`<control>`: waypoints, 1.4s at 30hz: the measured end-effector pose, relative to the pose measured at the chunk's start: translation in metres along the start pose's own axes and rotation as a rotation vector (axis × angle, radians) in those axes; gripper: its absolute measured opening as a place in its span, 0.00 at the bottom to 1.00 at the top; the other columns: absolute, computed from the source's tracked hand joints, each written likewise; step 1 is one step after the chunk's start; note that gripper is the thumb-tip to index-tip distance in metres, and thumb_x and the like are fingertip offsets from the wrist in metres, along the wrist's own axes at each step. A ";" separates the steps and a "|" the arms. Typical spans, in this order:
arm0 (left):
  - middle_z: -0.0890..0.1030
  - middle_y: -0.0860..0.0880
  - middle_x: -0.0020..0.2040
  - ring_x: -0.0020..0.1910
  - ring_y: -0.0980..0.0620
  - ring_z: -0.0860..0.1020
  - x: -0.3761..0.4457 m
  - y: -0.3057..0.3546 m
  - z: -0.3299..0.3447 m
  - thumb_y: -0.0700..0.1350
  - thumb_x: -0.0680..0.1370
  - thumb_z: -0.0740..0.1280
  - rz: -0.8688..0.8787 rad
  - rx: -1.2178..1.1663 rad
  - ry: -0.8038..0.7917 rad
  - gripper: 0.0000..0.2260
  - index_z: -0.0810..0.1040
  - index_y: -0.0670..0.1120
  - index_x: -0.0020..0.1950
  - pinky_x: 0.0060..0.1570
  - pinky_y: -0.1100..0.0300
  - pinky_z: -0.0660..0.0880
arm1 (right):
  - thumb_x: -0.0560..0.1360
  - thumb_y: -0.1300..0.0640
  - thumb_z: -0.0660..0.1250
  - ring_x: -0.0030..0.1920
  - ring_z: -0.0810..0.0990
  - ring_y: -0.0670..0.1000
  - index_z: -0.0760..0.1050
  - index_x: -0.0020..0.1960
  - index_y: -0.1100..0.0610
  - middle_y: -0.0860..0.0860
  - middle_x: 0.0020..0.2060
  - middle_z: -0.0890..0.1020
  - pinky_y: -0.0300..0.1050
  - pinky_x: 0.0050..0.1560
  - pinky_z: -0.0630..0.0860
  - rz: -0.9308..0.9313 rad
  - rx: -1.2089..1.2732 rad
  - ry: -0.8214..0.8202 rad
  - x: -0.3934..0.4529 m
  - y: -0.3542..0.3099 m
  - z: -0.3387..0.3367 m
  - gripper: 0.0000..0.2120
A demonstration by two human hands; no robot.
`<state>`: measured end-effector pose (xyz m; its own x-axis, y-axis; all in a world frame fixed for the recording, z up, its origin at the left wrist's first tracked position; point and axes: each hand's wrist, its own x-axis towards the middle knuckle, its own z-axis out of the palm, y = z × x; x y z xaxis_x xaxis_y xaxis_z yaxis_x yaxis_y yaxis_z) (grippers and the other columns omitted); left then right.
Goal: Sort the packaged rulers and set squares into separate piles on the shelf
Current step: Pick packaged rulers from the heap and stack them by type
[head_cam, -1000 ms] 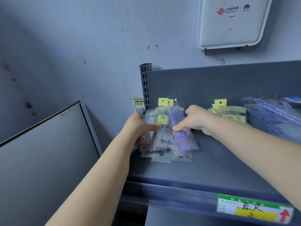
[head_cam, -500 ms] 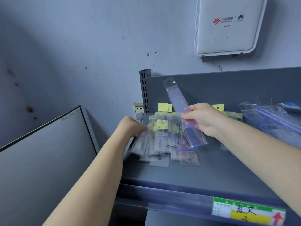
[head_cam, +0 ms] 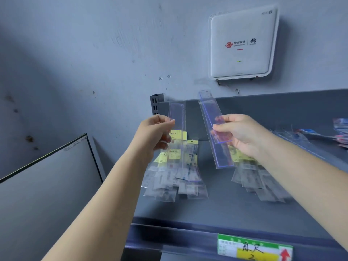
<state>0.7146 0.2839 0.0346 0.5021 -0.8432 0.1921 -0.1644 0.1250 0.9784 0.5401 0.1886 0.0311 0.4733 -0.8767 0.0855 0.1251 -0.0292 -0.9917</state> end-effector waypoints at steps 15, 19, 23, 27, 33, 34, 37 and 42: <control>0.78 0.48 0.33 0.28 0.52 0.81 -0.003 0.013 0.119 0.37 0.76 0.67 -0.015 -0.124 -0.274 0.07 0.72 0.44 0.40 0.25 0.65 0.76 | 0.74 0.69 0.66 0.25 0.78 0.42 0.75 0.44 0.57 0.53 0.36 0.82 0.33 0.27 0.75 -0.094 0.001 0.128 -0.035 -0.025 -0.101 0.08; 0.76 0.48 0.31 0.27 0.54 0.81 -0.003 0.014 0.157 0.37 0.76 0.67 -0.032 -0.085 -0.350 0.08 0.72 0.43 0.39 0.25 0.63 0.76 | 0.74 0.68 0.66 0.25 0.77 0.41 0.75 0.43 0.56 0.49 0.31 0.84 0.32 0.27 0.74 -0.074 -0.018 0.197 -0.042 -0.029 -0.141 0.08; 0.75 0.46 0.32 0.25 0.54 0.80 -0.002 0.010 0.194 0.36 0.77 0.67 -0.097 -0.047 -0.405 0.07 0.71 0.42 0.40 0.27 0.60 0.80 | 0.75 0.66 0.66 0.24 0.76 0.40 0.74 0.44 0.55 0.48 0.29 0.84 0.33 0.29 0.74 -0.036 -0.048 0.226 -0.045 -0.028 -0.170 0.07; 0.76 0.45 0.33 0.24 0.53 0.79 -0.002 0.001 0.225 0.37 0.76 0.68 -0.154 0.024 -0.398 0.08 0.71 0.41 0.39 0.26 0.60 0.79 | 0.75 0.65 0.66 0.24 0.77 0.40 0.74 0.45 0.55 0.48 0.29 0.84 0.35 0.34 0.75 -0.010 -0.082 0.226 -0.045 -0.026 -0.187 0.06; 0.75 0.45 0.30 0.23 0.49 0.75 0.006 -0.007 0.239 0.43 0.79 0.64 -0.018 0.540 -0.325 0.12 0.74 0.38 0.37 0.24 0.61 0.75 | 0.75 0.68 0.65 0.25 0.76 0.42 0.71 0.42 0.56 0.53 0.35 0.82 0.34 0.35 0.74 0.030 -0.231 0.183 -0.038 -0.019 -0.189 0.08; 0.75 0.45 0.30 0.24 0.48 0.73 0.010 -0.006 0.234 0.44 0.79 0.64 0.029 0.631 -0.309 0.11 0.75 0.38 0.40 0.24 0.63 0.72 | 0.74 0.68 0.65 0.25 0.76 0.43 0.71 0.42 0.56 0.54 0.35 0.80 0.33 0.34 0.73 0.045 -0.303 0.178 -0.036 -0.015 -0.188 0.08; 0.77 0.47 0.36 0.31 0.49 0.72 0.019 -0.006 0.211 0.44 0.77 0.66 0.093 0.751 -0.311 0.06 0.78 0.42 0.48 0.29 0.63 0.70 | 0.72 0.68 0.65 0.30 0.72 0.51 0.74 0.41 0.59 0.55 0.32 0.75 0.40 0.32 0.67 0.034 -0.753 0.217 -0.028 -0.001 -0.186 0.05; 0.71 0.54 0.68 0.67 0.52 0.69 0.007 -0.024 0.180 0.54 0.75 0.68 0.145 1.108 -0.613 0.22 0.71 0.54 0.68 0.66 0.60 0.65 | 0.74 0.60 0.62 0.50 0.76 0.58 0.73 0.57 0.58 0.55 0.49 0.78 0.46 0.43 0.71 -0.018 -1.318 0.234 -0.024 0.010 -0.174 0.12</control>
<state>0.5691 0.1804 -0.0007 -0.0040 -0.9979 -0.0647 -0.9513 -0.0162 0.3078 0.3781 0.1257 0.0020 0.3047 -0.9284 0.2129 -0.8616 -0.3639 -0.3537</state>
